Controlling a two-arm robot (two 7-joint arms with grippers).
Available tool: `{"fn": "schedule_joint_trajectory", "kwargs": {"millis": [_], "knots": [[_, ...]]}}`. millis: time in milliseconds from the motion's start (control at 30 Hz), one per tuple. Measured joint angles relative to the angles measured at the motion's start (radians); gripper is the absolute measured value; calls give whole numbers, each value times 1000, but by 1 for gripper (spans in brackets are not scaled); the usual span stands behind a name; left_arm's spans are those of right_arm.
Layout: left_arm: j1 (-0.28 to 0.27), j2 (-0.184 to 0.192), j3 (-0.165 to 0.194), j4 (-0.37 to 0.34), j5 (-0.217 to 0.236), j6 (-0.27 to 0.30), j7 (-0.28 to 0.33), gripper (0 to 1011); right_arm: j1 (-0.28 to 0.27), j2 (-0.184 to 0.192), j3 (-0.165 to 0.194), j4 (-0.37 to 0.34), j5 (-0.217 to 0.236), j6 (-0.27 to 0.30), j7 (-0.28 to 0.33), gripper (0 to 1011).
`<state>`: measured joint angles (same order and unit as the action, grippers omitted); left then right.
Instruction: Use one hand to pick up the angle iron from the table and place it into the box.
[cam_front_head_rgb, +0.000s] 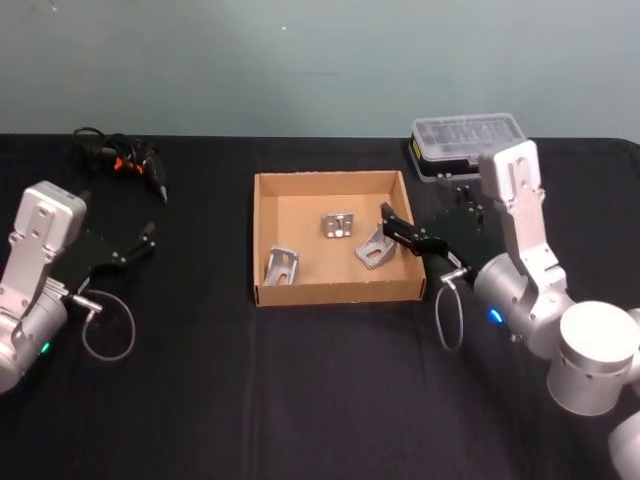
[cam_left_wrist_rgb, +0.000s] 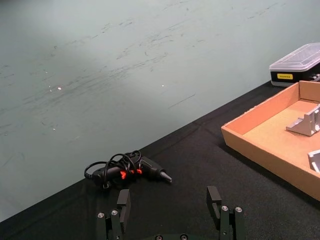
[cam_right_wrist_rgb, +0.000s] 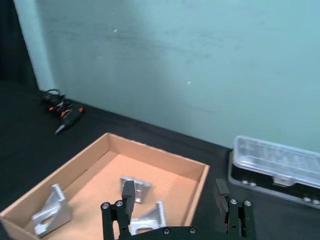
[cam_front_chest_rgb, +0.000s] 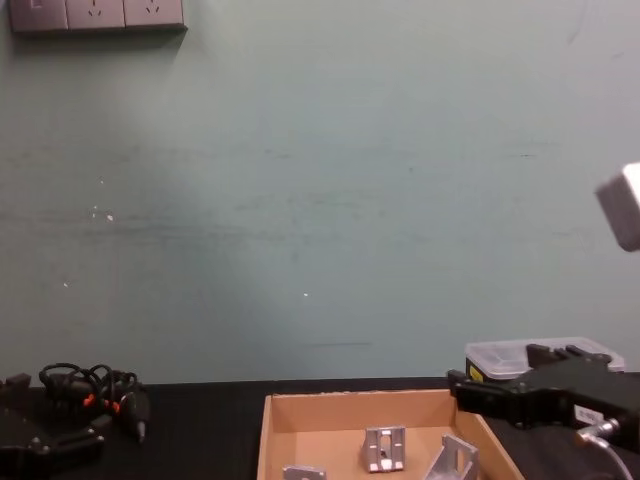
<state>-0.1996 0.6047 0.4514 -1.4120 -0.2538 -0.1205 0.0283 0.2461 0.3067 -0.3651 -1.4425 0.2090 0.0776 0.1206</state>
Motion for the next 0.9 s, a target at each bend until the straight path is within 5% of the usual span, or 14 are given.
{"fn": "schedule_joint_trajectory", "kwargs": {"millis": [167, 900], "knots": [[0, 0, 0, 0, 0, 0, 0, 1000, -17, -9, 13, 15, -28, -55, -13, 1003], [0, 0, 0, 0, 0, 0, 0, 1000, -17, -9, 13, 17, -32, -58, -12, 1003]]}}
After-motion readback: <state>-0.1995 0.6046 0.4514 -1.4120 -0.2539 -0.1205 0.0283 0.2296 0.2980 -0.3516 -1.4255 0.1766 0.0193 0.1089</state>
